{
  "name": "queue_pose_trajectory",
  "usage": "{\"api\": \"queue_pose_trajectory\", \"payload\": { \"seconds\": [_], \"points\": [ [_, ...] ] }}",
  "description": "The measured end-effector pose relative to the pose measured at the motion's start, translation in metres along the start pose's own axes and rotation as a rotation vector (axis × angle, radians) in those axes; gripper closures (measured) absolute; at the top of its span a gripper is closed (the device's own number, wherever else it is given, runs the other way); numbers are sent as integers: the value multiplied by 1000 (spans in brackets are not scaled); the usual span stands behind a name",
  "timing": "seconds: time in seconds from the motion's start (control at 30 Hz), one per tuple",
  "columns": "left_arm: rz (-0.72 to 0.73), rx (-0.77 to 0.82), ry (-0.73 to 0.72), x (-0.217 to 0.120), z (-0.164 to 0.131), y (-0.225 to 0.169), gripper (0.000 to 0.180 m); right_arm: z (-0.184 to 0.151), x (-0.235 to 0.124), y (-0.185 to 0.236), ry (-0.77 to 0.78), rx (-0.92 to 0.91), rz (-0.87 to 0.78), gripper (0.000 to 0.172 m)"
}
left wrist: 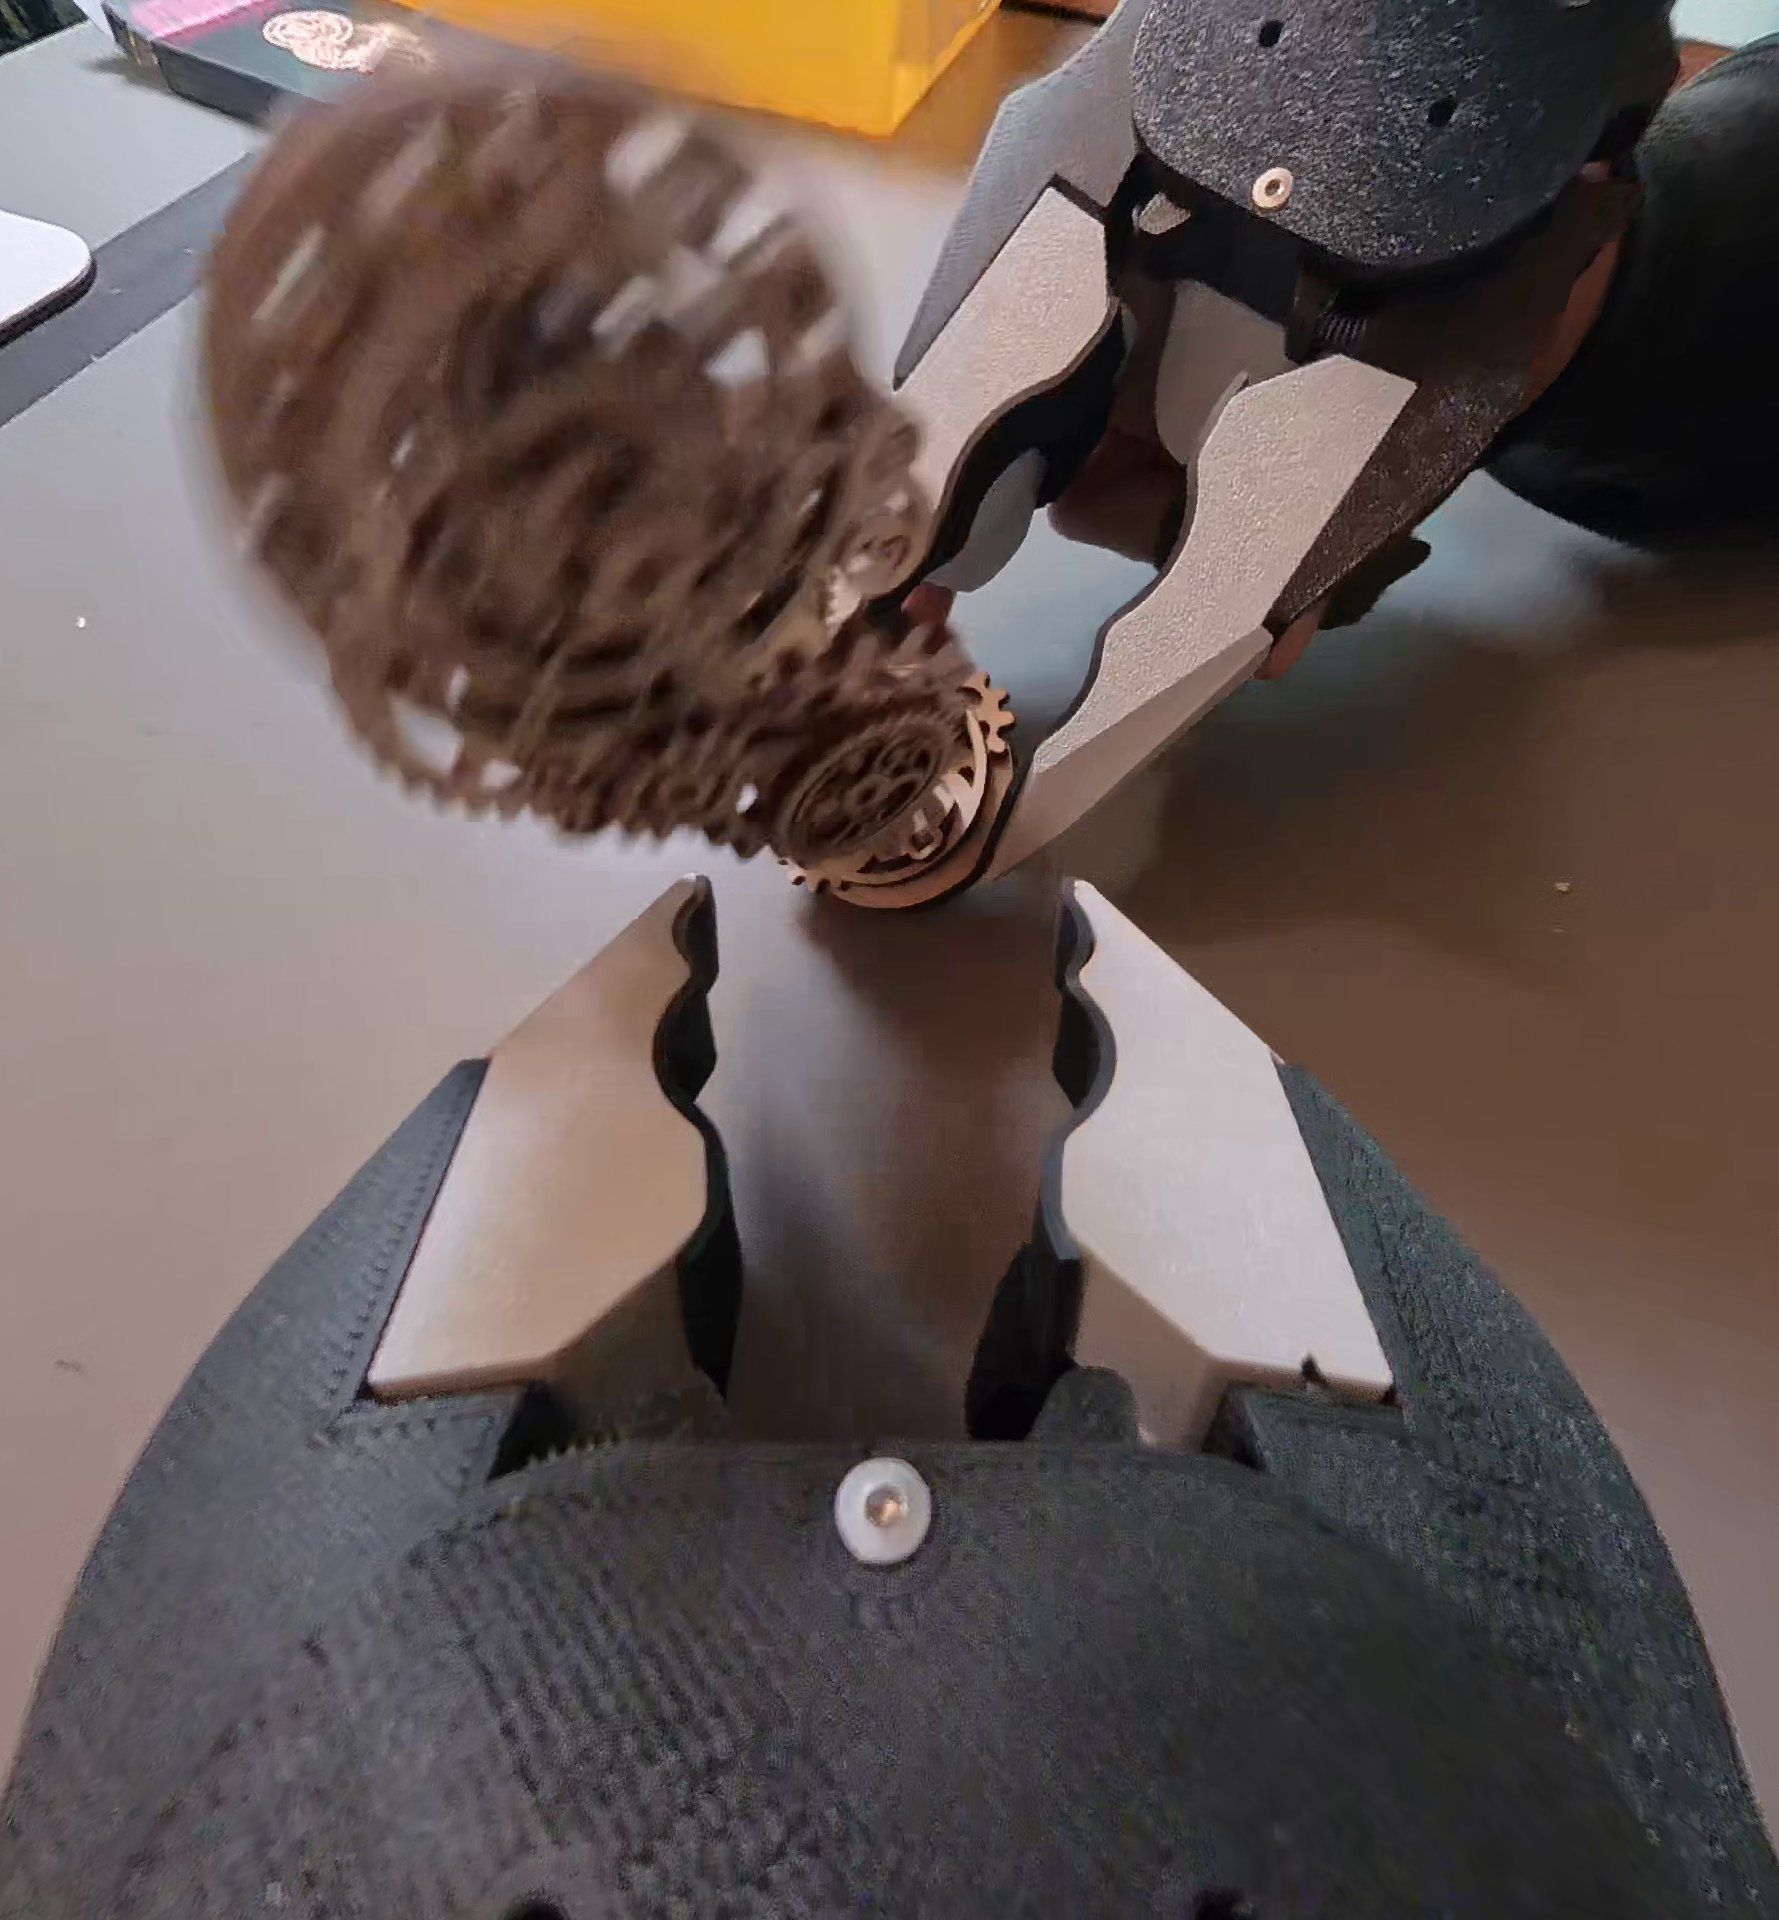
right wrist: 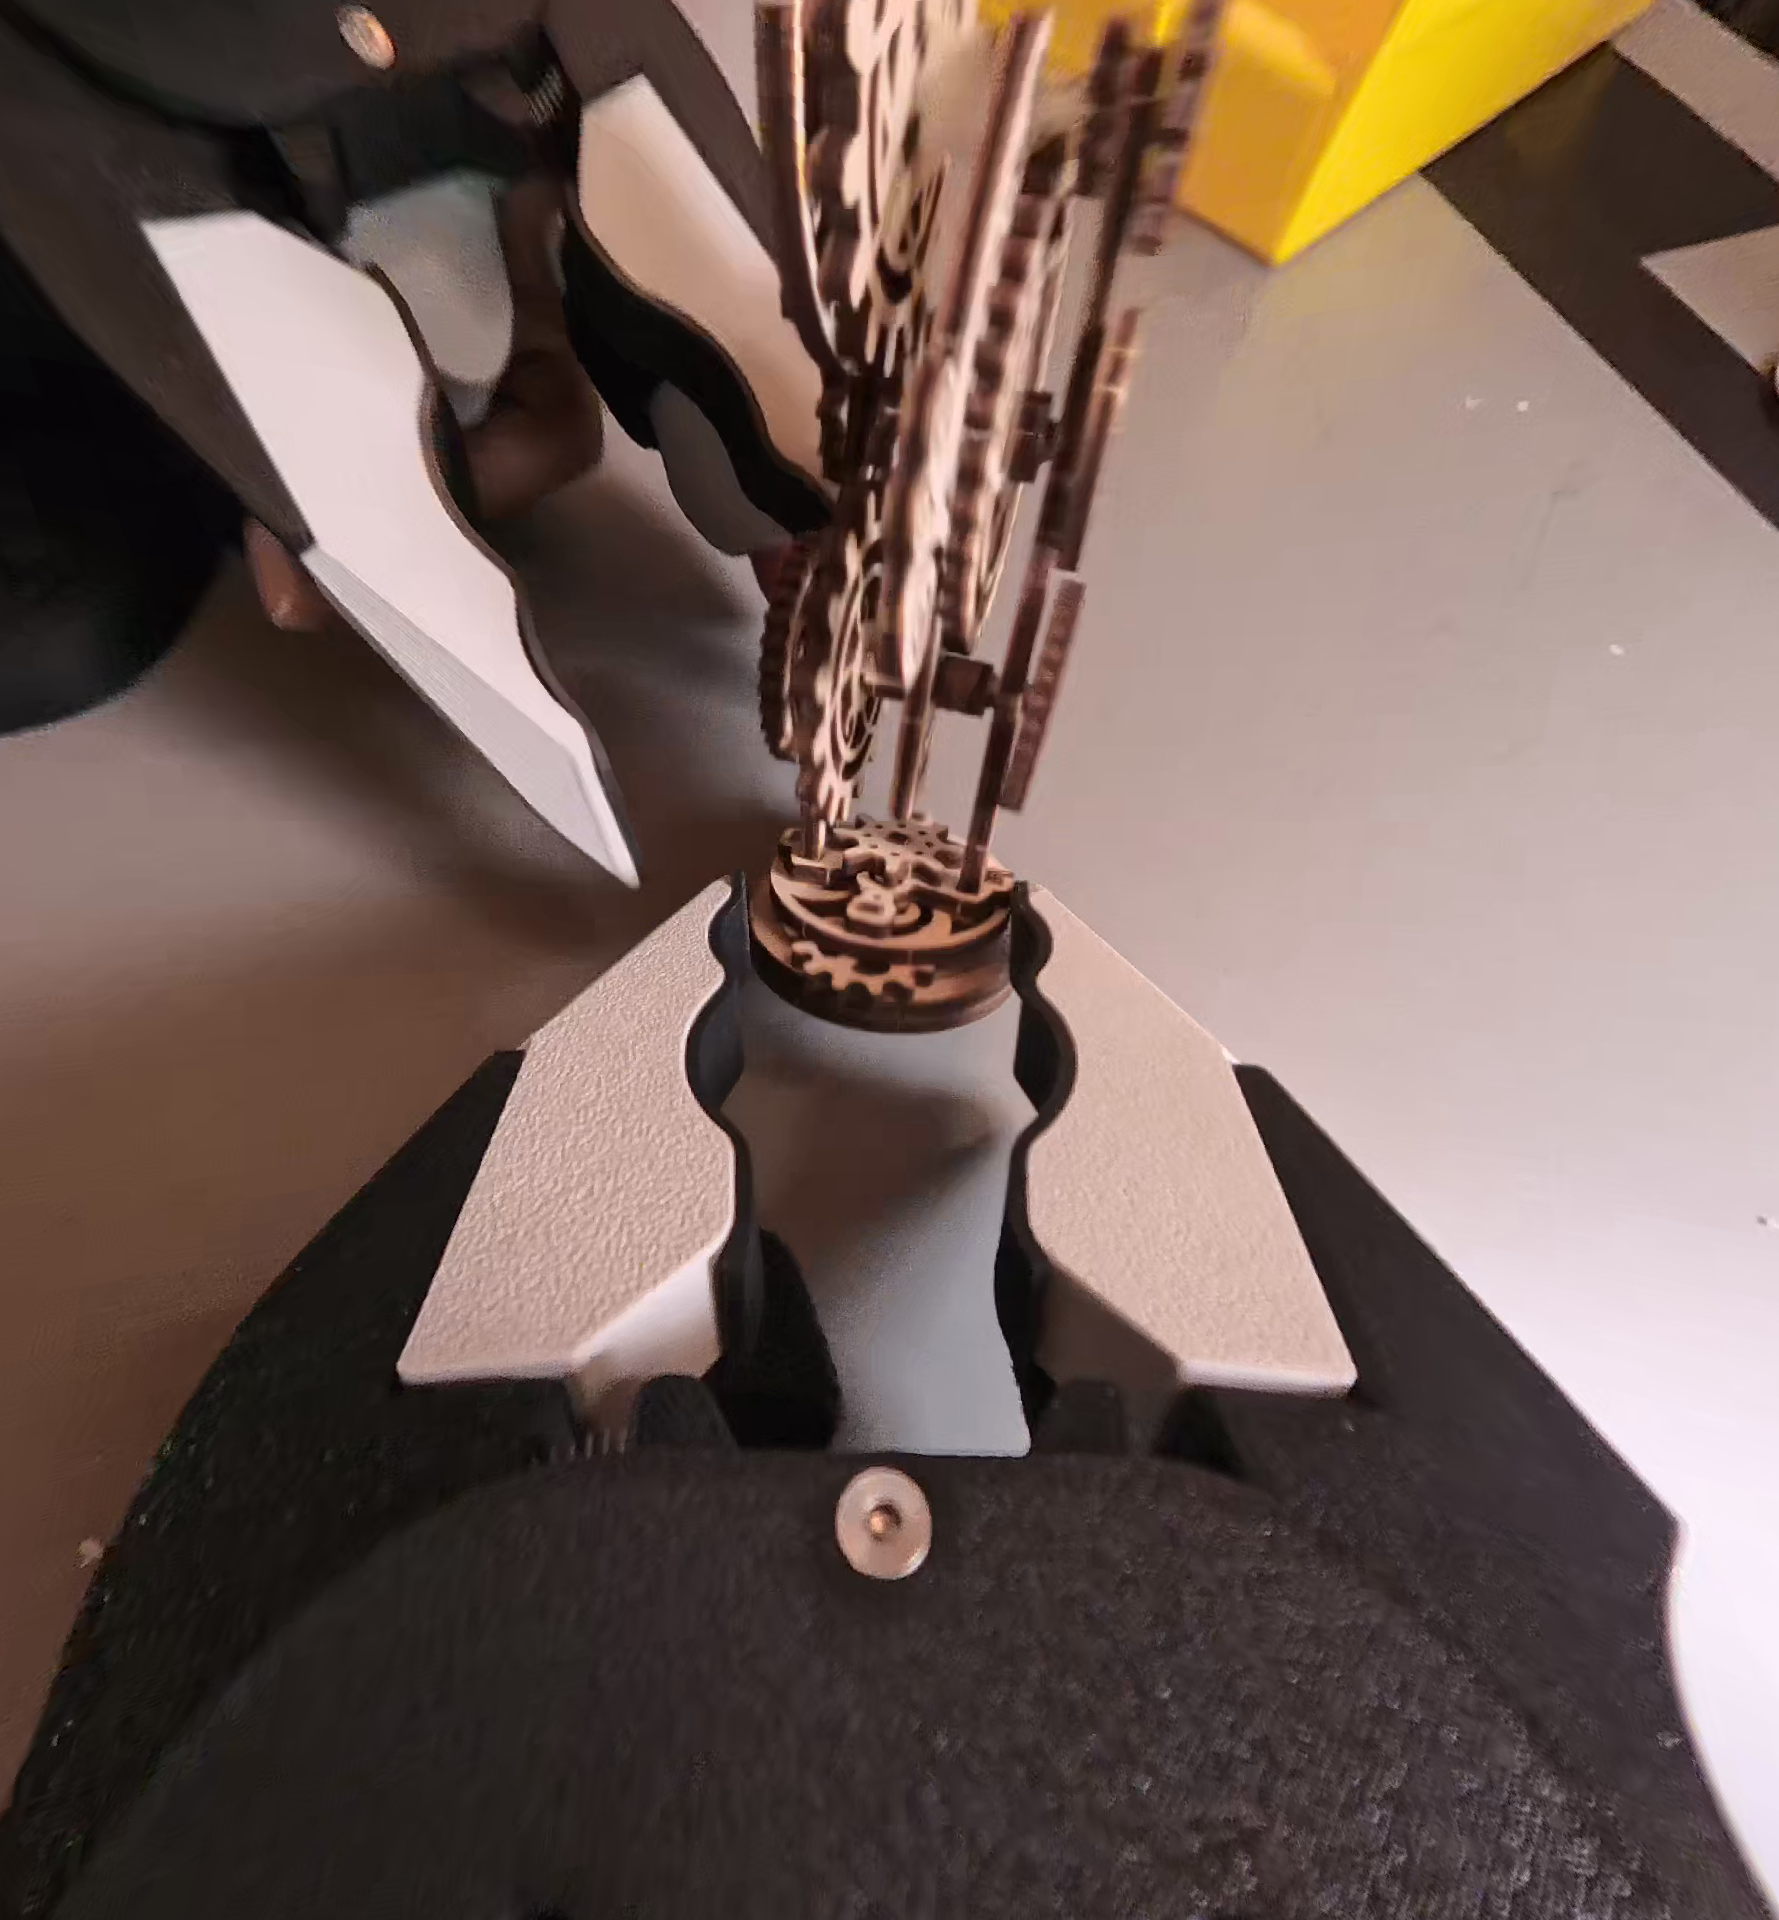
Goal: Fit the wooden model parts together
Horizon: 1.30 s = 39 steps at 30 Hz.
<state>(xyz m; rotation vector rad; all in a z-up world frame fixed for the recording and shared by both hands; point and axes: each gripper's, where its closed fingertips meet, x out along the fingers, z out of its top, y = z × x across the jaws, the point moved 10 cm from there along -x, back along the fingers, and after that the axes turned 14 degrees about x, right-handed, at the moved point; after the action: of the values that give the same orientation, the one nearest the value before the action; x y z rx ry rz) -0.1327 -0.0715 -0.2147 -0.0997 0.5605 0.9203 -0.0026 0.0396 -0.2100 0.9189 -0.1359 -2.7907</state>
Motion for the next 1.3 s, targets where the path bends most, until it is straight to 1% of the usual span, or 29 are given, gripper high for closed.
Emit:
{"api": "queue_pose_trajectory", "payload": {
  "seconds": [0.03, 0.13, 0.23, 0.27, 0.3, 0.4, 0.57, 0.73, 0.8, 0.87, 0.93, 1.03, 1.1, 1.13, 1.17, 1.23, 1.3],
  "points": [
    [-1, -1, -7, -1, 0, 0, 113, 2, -3, 0, -26, 5, 19, 123],
    [7, 9, -42, -2, 3, 0, 114, 8, -12, -2, -54, 7, 42, 123],
    [0, -35, -120, -4, 8, 2, 121, 7, -11, -3, -40, -11, 30, 124],
    [-2, -38, -132, -5, 9, 2, 123, 6, -10, -3, -41, -18, 21, 128],
    [2, -31, -139, -6, 10, 2, 124, 5, -9, -2, -43, -28, 17, 128],
    [16, 10, -124, -6, 10, -2, 128, 2, -6, 0, -26, -61, 5, 128],
    [-6, 42, -131, 1, 13, -8, 138, -5, 1, 2, 15, -101, -25, 128],
    [18, 54, -109, 6, 14, -11, 140, -6, 1, 3, 17, -90, -18, 128],
    [15, 53, -105, 6, 13, -11, 138, -6, 0, 2, 19, -84, -23, 126],
    [19, 60, -100, 3, 12, -9, 136, -7, -6, 0, 31, -95, -28, 121],
    [24, 46, -103, 0, 10, -6, 134, -10, -17, -2, 47, -108, -39, 121],
    [18, 21, -70, 1, 5, -1, 134, -22, -41, -4, 68, -141, -50, 120],
    [-4, 19, -40, 5, 6, -1, 135, -30, -56, -5, 73, -125, -58, 120],
    [-5, 19, -3, 10, 6, -2, 136, -33, -62, -5, 66, -107, -54, 120],
    [-11, 27, 44, 15, 5, -3, 133, -36, -67, -4, 54, -85, -50, 120],
    [30, 30, 145, 24, 4, -3, 127, -41, -73, -3, 42, -39, -52, 120],
    [33, -2, 146, 29, 8, -7, 121, -45, -74, -3, 36, -5, -70, 119]
  ]
}}
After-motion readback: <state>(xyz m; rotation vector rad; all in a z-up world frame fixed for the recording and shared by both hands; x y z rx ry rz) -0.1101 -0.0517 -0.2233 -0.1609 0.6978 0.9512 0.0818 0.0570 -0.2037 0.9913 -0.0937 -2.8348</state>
